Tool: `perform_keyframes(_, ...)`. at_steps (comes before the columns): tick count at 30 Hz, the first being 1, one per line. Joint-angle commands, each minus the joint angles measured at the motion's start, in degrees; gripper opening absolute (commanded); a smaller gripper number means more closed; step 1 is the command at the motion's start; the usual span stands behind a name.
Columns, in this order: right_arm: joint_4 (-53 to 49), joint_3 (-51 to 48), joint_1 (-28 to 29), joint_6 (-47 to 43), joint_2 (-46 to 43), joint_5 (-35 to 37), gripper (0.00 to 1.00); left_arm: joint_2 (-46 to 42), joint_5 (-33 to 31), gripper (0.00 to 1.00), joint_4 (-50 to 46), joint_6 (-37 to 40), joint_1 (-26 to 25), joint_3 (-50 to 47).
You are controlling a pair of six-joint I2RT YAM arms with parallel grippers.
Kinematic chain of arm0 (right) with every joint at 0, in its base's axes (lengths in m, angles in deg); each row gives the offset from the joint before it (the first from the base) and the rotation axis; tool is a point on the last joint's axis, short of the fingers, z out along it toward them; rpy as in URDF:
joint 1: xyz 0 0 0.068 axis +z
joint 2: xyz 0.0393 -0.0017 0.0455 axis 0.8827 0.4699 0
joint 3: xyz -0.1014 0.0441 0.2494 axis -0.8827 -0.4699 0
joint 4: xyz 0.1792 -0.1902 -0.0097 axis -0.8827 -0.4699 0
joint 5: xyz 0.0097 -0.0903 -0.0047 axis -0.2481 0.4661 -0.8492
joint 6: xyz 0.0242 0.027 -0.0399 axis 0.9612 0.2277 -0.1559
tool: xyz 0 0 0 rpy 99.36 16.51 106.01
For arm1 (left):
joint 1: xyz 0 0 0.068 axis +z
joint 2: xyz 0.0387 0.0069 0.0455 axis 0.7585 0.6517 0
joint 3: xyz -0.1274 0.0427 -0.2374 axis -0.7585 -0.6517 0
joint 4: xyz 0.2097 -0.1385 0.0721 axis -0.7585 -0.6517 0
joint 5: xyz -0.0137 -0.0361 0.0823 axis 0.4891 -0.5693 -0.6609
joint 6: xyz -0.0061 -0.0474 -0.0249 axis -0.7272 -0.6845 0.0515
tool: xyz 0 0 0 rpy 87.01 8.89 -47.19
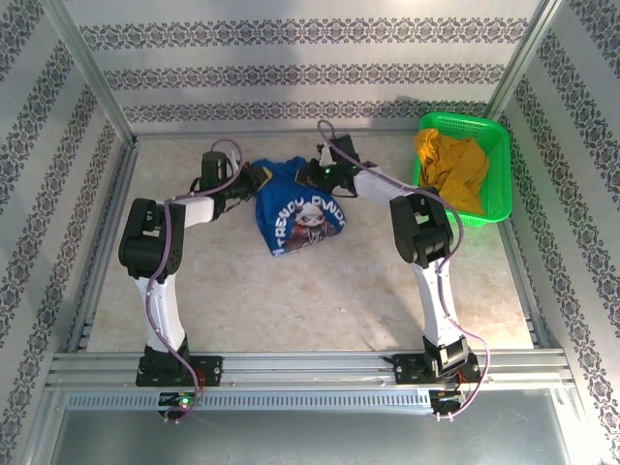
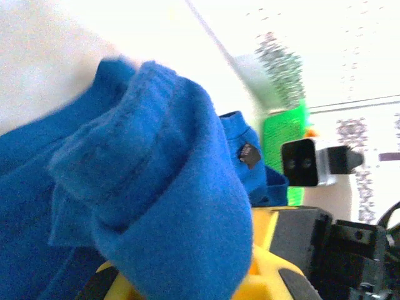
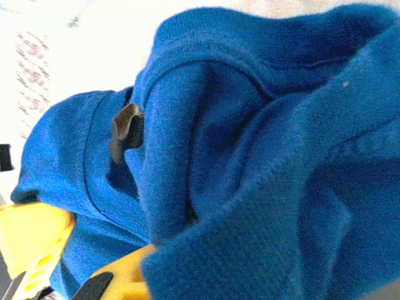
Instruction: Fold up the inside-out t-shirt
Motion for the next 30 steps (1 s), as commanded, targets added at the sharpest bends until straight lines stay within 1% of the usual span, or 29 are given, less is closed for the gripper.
perform_keyframes(1, 3.5, 5.7, -2.4, 4.5, -2.5, 0.3, 0.0, 2.8, 0.6, 0.0, 2.3, -3.8, 1.3, 9.8)
perform_keyframes(4, 3.2, 11.5, -3.1, 5.9, -1.8, 0.2, 0.0, 5.4, 2.1, 0.0, -0.5, -4.5, 1.0, 20.2)
perform_keyframes(7, 3.7, 15.5, -3.5, 6.0, -2.7, 0.1, 0.0, 5.9, 3.9, 0.0, -2.6, -4.6, 0.7, 28.5)
perform_keyframes(9, 3.9, 14.9, -3.4, 4.5, -4.7, 0.4, 0.0, 4.8, 4.8, 0.0, -2.3, -5.2, 0.6, 29.7)
perform_keyframes(10, 4.5, 13.2, -3.2, 3.4, -6.3, 0.5, 0.0, 3.5, 5.1, 0.0, -1.4, -5.4, 0.5, 28.5)
perform_keyframes(12, 7.3, 5.2, -2.6, 0.7, -10.8, 1.7, 0.0, 0.1, 5.7, 0.0, 2.0, -5.6, 0.0, 22.8)
perform_keyframes(14, 11.8, -6.8, -1.5, -2.8, -16.2, 4.6, 0.0, -4.0, 6.4, 0.0, 5.0, -4.8, -0.7, 14.5)
perform_keyframes(16, 20.4, -22.2, 0.1, -4.5, -21.8, 8.0, 0.0, -8.9, 7.0, 0.0, 9.2, -3.6, -1.9, 2.6)
perform_keyframes(19, 28.1, -40.8, 4.0, -6.6, -27.3, 14.7, 0.0, -13.7, 7.6, 0.0, 12.6, -0.7, -4.1, -13.9)
perform_keyframes(21, 32.6, -49.8, 6.1, -4.4, -28.7, 17.9, 0.0, -15.0, 7.0, 0.0, 17.3, -2.2, -5.0, -22.7)
perform_keyframes(22, 35.3, -53.5, 6.6, -2.5, -29.1, 18.4, 0.0, -15.2, 6.6, 0.0, 19.7, -3.5, -5.2, -26.1)
perform_keyframes(24, 38.3, -57.8, 7.0, 0.2, -29.9, 19.3, 0.0, -15.3, 6.4, 0.0, 23.8, -5.6, -5.2, -29.5)
perform_keyframes(25, 37.9, -58.6, 7.2, 0.4, -30.6, 19.4, 0.0, -15.3, 6.3, 0.0, 24.1, -5.7, -5.2, -30.0)
perform_keyframes(26, 37.1, -58.7, 7.1, 0.1, -31.2, 19.2, 0.05, -15.3, 6.4, 0.0, 23.8, -5.6, -5.1, -29.8)
perform_keyframes(27, 35.4, -58.4, 7.0, -0.5, -31.9, 19.0, 0.3, -15.2, 6.6, 0.0, 23.2, -5.4, -5.2, -29.3)
perform_keyframes(28, 33.6, -57.7, 6.9, -1.5, -32.5, 18.7, 0.4, -14.9, 7.1, 0.0, 22.4, -5.1, -5.3, -28.5)
perform_keyframes(30, 30.2, -55.9, 6.1, -3.2, -33.0, 18.6, 0.49, -14.3, 7.8, 0.0, 20.4, -4.0, -5.1, -26.6)
